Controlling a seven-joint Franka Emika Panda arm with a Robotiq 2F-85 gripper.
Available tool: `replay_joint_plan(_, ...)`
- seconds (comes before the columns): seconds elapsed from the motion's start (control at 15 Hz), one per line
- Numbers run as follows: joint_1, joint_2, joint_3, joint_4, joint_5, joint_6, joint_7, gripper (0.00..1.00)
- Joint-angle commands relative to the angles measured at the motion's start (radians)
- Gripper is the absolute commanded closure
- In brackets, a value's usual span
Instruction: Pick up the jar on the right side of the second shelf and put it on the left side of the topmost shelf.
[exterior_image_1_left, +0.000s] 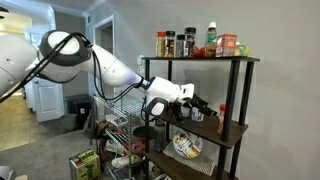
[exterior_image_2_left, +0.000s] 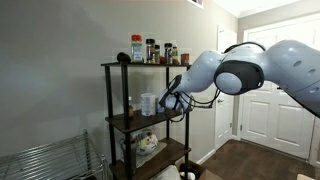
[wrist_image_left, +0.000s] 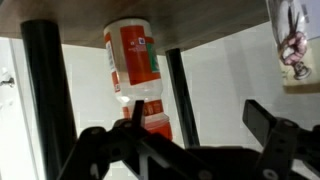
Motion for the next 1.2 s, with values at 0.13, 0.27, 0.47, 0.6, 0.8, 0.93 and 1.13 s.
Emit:
replay_joint_plan(0.13, -0.004, 0.053, -0.063, 0.056, 0.066, -0.063, 0.045, 0.00)
replay_joint_plan(0.27, -0.001, 0.067, -0.093, 0.053, 0.092, -0.086, 0.056, 0.00)
replay_joint_plan(0.47, 0.002, 0.091, -0.133, 0.059, 0.111, -0.122, 0.084, 0.00)
replay_joint_plan(0.6, 0.008, 0.115, -0.163, 0.069, 0.112, -0.152, 0.112, 0.00)
replay_joint_plan(0.8, 0.018, 0.161, -0.212, 0.102, 0.103, -0.204, 0.175, 0.00)
replay_joint_plan(0.93, 0.021, 0.186, -0.238, 0.124, 0.093, -0.234, 0.216, 0.00)
replay_joint_plan(1.13, 0.023, 0.221, -0.272, 0.149, 0.085, -0.267, 0.269, 0.00)
